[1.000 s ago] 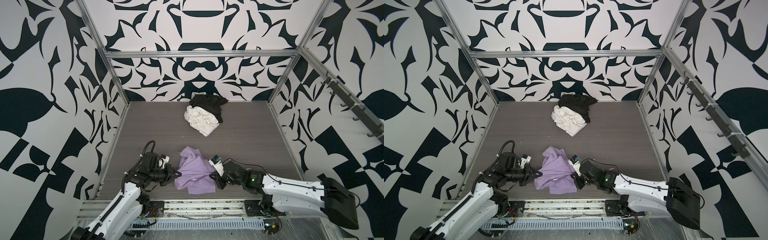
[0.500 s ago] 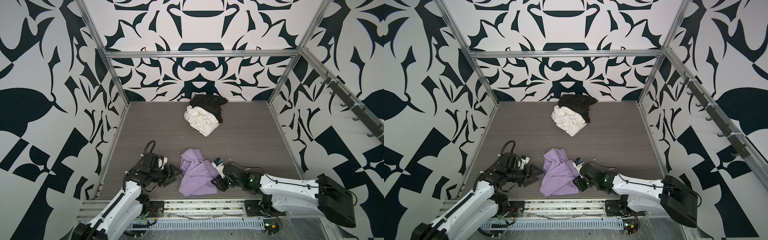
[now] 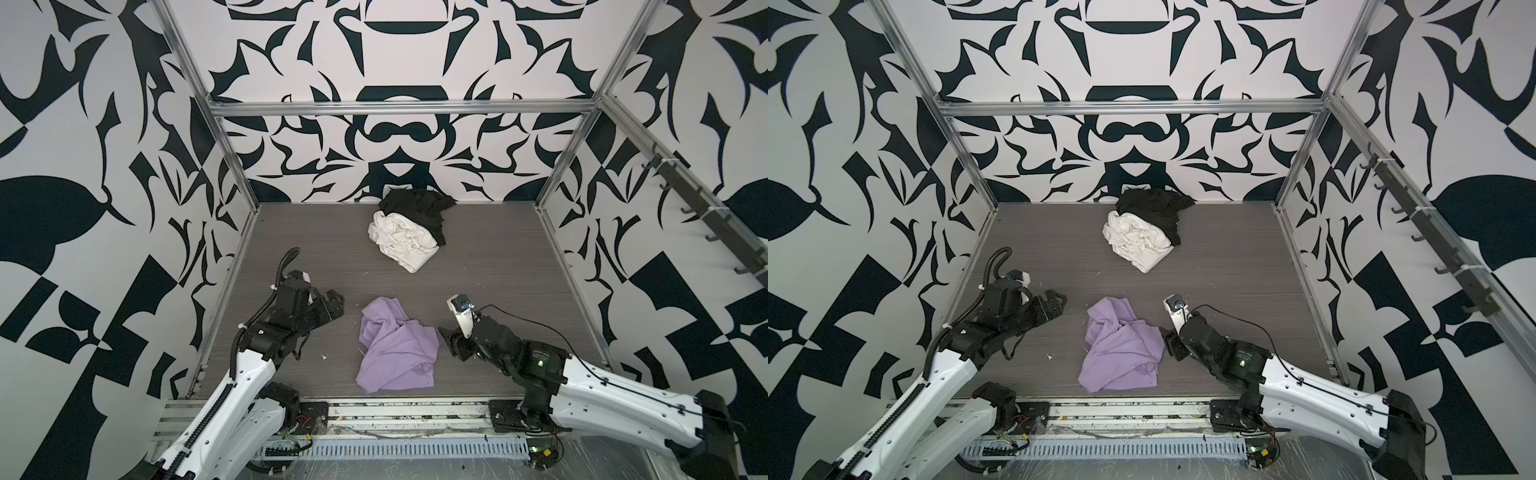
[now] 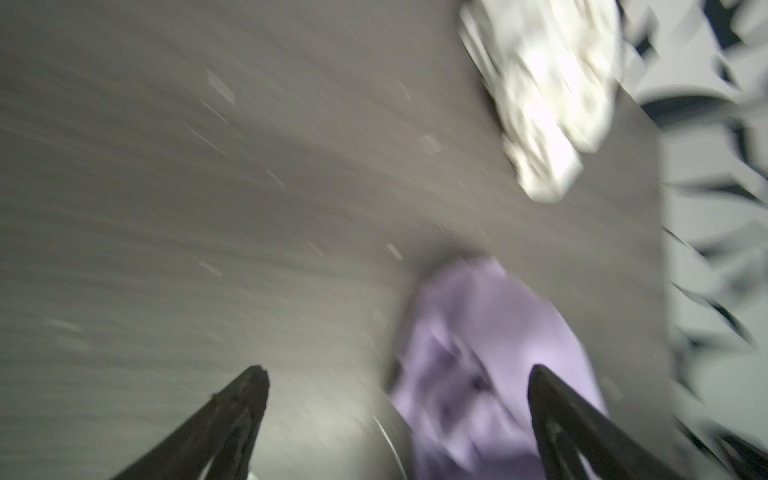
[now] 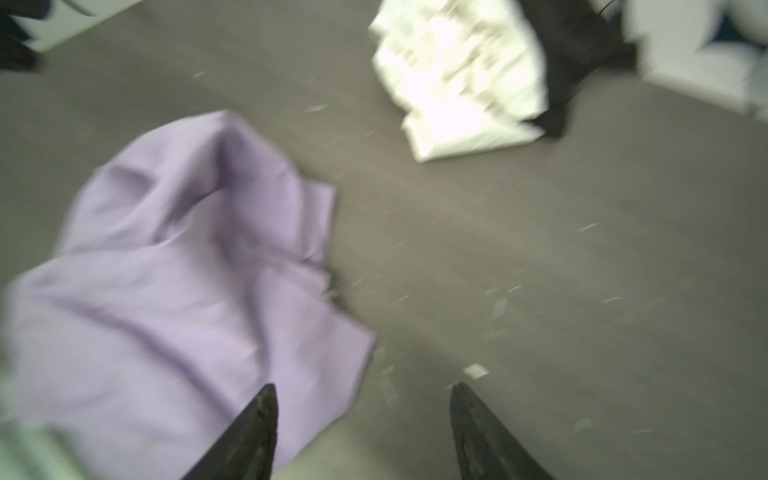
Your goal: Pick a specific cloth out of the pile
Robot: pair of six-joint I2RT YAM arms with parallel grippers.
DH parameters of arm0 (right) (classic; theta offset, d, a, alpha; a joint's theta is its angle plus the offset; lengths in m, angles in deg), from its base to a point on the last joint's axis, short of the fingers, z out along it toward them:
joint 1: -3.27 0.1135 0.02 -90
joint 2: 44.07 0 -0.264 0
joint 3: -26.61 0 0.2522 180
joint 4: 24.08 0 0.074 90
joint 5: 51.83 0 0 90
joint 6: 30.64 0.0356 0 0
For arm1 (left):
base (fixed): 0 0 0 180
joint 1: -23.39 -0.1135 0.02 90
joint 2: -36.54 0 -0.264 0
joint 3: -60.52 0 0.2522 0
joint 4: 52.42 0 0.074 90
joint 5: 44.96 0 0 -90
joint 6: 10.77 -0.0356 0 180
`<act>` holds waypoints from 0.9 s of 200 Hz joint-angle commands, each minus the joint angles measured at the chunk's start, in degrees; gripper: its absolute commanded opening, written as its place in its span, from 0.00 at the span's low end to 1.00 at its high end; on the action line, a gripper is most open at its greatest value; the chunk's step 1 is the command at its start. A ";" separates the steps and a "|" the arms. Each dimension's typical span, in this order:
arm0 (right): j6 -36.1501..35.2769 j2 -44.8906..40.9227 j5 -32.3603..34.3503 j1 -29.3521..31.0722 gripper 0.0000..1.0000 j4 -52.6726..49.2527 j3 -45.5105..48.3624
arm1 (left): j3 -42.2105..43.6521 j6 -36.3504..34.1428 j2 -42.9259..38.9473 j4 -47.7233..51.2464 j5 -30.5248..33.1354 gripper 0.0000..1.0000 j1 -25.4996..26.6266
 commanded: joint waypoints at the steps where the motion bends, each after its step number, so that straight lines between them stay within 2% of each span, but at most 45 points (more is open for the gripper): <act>1: -17.47 3.03 11.03 -8.01 0.71 14.70 1.54 | 5.60 -10.73 1.36 -11.83 21.79 0.96 -0.34; 14: -22.45 6.47 12.65 -14.53 0.73 21.62 3.94 | 10.00 -23.40 1.58 -24.65 21.23 0.96 -0.45; 25: -22.86 10.12 13.37 -20.30 0.73 28.26 6.23 | 11.48 -29.48 2.98 -31.69 21.04 0.97 -1.78; 37: -22.70 14.22 9.87 -26.78 0.70 32.84 7.38 | 12.65 -35.94 7.01 -38.76 16.36 0.98 -3.95; 59: -21.34 24.46 6.35 -34.17 0.68 47.38 9.65 | 14.08 -39.22 19.00 -51.12 9.58 0.97 -8.59; 76: -22.44 33.22 4.55 -36.68 0.70 67.76 13.68 | 13.36 -42.83 27.16 -62.03 4.25 0.93 -10.83; 86: -18.82 36.14 4.49 -37.94 0.70 69.49 12.83 | 12.40 -44.71 32.26 -66.32 0.45 0.90 -11.46; 95: -17.53 38.60 -0.60 -39.80 0.70 71.77 13.04 | 11.58 -42.30 35.68 -69.89 -1.05 0.88 -12.33; 108: -14.38 43.58 -1.25 -42.67 0.70 77.42 13.72 | 12.76 -40.81 42.07 -77.08 -4.47 0.86 -14.79; 112: -13.89 45.90 -2.41 -43.58 0.71 79.92 14.29 | 13.13 -40.41 44.20 -81.12 -4.55 0.87 -15.83; 115: -13.90 47.32 -2.74 -44.02 0.72 82.21 14.38 | 13.01 -40.11 45.21 -82.58 -4.76 0.94 -16.48; 118: -14.29 48.17 -2.53 -44.17 0.83 84.19 14.40 | 12.87 -39.35 45.38 -82.54 -4.90 0.98 -17.00; 123: -14.99 47.92 -2.91 -44.19 0.86 83.49 14.00 | 12.23 -38.45 44.57 -80.09 -5.46 1.00 -17.60; 126: -14.86 46.91 -4.35 -44.24 0.95 81.07 13.46 | 11.82 -38.23 43.93 -77.94 -5.72 0.99 -17.69; 129: -14.64 46.05 -5.61 -44.53 0.99 78.04 12.52 | 11.47 -38.04 43.41 -76.41 -5.70 0.99 -17.73; 142: -13.48 45.11 -8.66 -46.00 0.99 68.12 8.50 | 12.43 -38.17 43.76 -78.54 -5.16 0.99 -17.56; 152: -11.68 45.44 -8.87 -47.58 0.99 67.46 7.75 | 12.88 -38.80 44.74 -81.67 -4.88 1.00 -17.55; 180: -11.62 45.46 -7.93 -47.71 0.99 66.37 7.54 | 11.58 -38.30 44.57 -78.51 -6.18 1.00 -17.75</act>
